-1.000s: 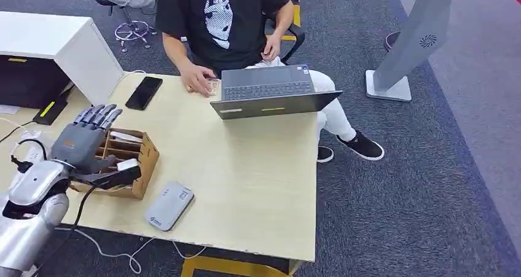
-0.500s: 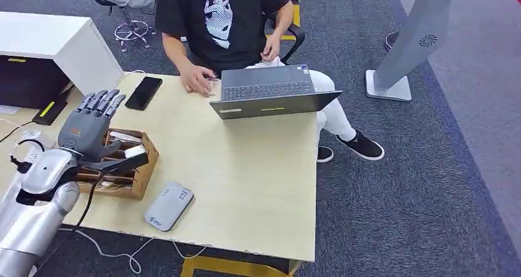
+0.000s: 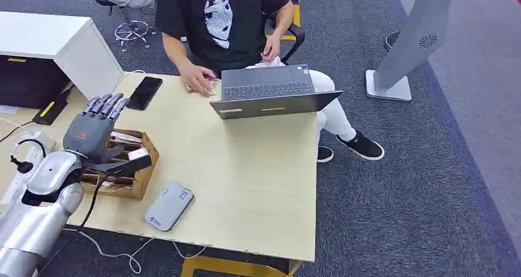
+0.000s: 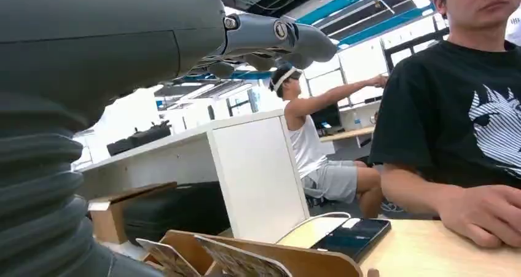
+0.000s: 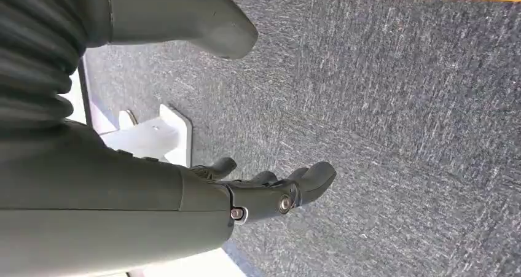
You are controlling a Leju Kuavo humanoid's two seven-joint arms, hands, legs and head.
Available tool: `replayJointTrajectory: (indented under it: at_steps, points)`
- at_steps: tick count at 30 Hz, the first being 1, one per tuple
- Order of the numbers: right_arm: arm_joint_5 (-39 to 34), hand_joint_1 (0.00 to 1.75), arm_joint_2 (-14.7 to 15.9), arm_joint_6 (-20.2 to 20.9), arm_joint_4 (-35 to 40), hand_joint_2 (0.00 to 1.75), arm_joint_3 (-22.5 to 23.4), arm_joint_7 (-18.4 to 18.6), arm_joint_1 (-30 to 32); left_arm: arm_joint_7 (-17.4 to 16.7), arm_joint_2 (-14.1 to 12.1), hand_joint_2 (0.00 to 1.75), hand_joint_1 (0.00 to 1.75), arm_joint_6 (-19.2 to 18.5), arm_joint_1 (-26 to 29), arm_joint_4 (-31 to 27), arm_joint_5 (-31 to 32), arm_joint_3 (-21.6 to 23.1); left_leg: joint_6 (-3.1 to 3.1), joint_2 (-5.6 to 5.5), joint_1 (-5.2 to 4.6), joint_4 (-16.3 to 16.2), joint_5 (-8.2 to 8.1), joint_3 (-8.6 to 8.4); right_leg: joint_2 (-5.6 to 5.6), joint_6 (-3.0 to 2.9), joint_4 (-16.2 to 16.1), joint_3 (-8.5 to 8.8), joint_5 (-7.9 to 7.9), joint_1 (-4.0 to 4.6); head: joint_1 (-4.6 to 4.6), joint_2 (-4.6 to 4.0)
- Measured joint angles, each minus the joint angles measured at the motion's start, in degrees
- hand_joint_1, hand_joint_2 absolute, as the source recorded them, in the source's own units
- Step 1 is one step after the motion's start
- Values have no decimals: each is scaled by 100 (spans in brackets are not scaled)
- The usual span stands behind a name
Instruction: Pass the card to the sensor for recognition and then transmit it.
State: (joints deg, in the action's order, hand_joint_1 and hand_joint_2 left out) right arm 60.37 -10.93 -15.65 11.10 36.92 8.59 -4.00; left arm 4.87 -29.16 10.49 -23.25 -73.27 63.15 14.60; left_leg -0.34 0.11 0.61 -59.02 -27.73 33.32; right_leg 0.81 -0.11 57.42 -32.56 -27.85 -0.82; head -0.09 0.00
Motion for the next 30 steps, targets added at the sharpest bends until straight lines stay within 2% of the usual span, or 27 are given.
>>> replayJointTrajectory:
  at_steps: [10, 24, 25, 26, 27, 28, 30]
  points:
    - [-2, 0, 0, 4, 0, 175, 46, 0, -1, 2, 0, 175, 0, -210, -37, 129, -105, 4, 0, 0, 0, 0, 0, 0, 0, 0, 0, 0, 0, 0, 0, 0]
    - [-2, 0, 0, 0, 0, 175, 66, -22, -2, 2, 2, 175, 0, -192, -61, 405, -160, 4, 0, 0, 0, 0, 0, 0, 0, 0, 0, 0, 0, 0, 0, 0]
    - [-2, 0, 0, 0, 0, 175, 70, -24, -1, 2, 2, 175, 26, -188, -62, 415, -160, 4, 0, 0, 0, 0, 0, 0, 0, 0, 0, 0, 0, 0, -2, 0]
    - [-2, 0, 0, 0, 0, 175, 70, -26, -2, 2, 2, 175, 134, -177, -62, 424, -160, 4, 0, 0, 0, 0, 0, 0, 0, 0, 0, 0, 0, 0, 0, 0]
    - [0, 0, 0, 0, 0, 175, 70, -33, -2, 2, 2, 175, 134, -160, -62, 433, -162, 4, 0, 0, 0, 0, 0, 0, 0, 0, 0, 0, 0, 0, -2, 0]
    - [0, 0, 0, 0, 0, 175, 72, -39, -2, 2, 2, 175, 175, -151, -62, 439, -162, 4, 0, 0, 0, 0, 0, 0, 0, 0, 0, 0, 0, 0, 0, 0]
    - [4, 0, 0, 0, 0, 175, 72, -42, -3, 4, 2, 175, 175, -101, -61, 444, -162, 4, 0, 0, 0, 0, 0, 0, 0, 0, 0, 0, 0, 0, -2, 0]
